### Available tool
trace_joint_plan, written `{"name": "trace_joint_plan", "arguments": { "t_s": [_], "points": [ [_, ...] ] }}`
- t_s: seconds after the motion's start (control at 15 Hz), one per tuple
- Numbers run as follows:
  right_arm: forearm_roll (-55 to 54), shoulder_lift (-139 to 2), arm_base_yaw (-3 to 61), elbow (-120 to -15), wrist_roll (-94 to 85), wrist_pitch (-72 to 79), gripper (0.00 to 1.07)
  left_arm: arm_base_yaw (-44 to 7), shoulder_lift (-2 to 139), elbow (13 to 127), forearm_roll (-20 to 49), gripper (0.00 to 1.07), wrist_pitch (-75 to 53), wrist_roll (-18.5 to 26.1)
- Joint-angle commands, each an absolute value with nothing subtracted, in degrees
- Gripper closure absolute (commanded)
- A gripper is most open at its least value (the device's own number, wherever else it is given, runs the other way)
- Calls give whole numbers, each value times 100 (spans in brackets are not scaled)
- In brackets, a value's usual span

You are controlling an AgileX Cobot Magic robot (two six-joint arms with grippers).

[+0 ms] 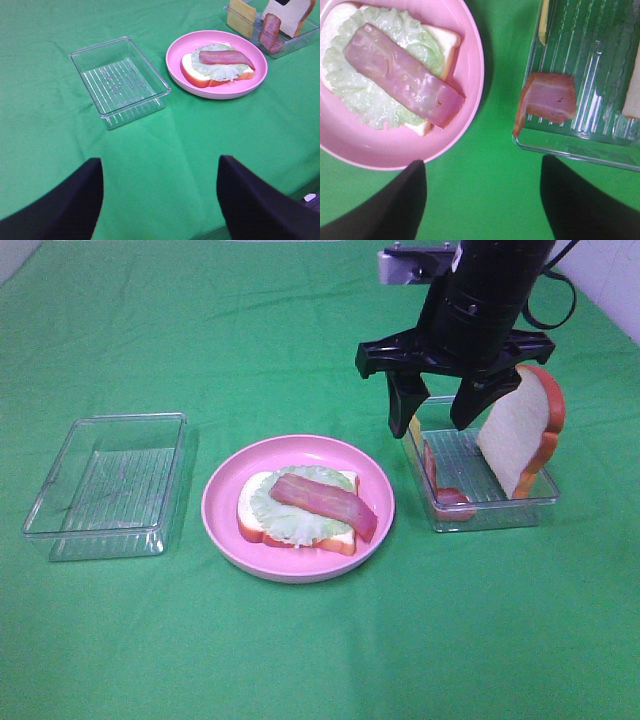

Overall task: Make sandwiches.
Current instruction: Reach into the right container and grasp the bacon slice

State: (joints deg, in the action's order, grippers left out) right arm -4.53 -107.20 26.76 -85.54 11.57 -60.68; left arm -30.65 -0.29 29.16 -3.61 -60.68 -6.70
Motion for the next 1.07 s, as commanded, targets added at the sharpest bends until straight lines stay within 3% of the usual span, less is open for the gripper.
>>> {"name": "trace_joint_plan", "arguments": {
  "t_s": [0.07, 0.33, 0.53, 0.67, 0.8, 0.93, 1.07],
  "points": [
    [-332, -11138, 2676, -8720, 1409, -6131, 46, -3088, -23, 2882, -350, 43, -6022, -676],
    [-269, -11585, 2676, -8720, 1409, -5976, 49, -3088, -23, 2882, -350, 43, -6022, -676],
    [-218, -11648, 2676, -8720, 1409, -5764, 69, -3088, -23, 2882, -350, 43, -6022, -676],
    [-218, -11654, 2676, -8720, 1409, -5689, 74, -3088, -23, 2882, -350, 43, -6022, -676],
    [-183, -11654, 2676, -8720, 1409, -5695, 87, -3088, -23, 2882, -350, 43, -6022, -676],
    [-138, -11654, 2676, -8720, 1409, -5730, 107, -3088, -23, 2882, -350, 43, -6022, -676],
    [0, -11648, 2676, -8720, 1409, -5821, 107, -3088, -23, 2882, -350, 43, -6022, -676]
  ]
}}
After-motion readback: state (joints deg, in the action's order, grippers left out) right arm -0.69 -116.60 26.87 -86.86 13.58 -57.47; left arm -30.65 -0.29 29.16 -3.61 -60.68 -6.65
